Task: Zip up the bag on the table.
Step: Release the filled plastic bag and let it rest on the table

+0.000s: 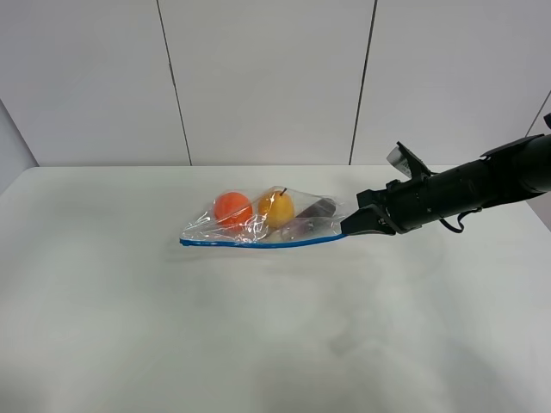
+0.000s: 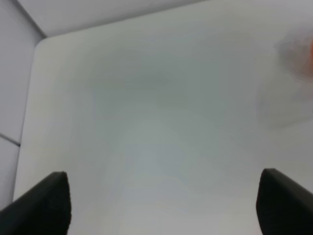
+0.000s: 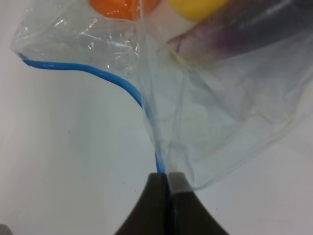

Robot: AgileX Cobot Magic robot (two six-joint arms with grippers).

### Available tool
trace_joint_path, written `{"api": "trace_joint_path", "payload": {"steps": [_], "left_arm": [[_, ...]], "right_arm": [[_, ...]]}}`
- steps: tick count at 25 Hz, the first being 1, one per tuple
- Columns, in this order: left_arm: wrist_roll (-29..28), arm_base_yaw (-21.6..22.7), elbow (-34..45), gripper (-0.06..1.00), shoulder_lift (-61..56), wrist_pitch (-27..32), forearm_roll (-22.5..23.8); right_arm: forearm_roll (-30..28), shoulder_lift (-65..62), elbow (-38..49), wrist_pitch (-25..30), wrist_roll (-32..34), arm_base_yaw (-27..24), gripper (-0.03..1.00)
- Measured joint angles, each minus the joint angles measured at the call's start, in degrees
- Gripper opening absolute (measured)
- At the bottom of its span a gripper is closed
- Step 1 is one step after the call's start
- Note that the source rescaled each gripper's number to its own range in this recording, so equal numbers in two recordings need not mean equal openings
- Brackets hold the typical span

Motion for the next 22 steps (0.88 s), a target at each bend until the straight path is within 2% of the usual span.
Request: {"api": "trace_joint_path", "payload": {"steps": [4,9,22], "left_arm": [[-0.1,0.0,0.8,0.99,0.0,-3.9,0.0],[-1.8,0.0,0.8,0.99,0.0,-4.7,0.1],[-2.6,0.0,0.8,0.99,0.0,-1.1,-0.7]], "right_arm": [[-0.5,0.0,0.0,0.0,0.0,0.0,0.0],[-0.6,0.0,0.0,0.1,0.0,0.0,0.0],[-0.6,0.0,0.0,0.1,0.0,0.0,0.0]]}}
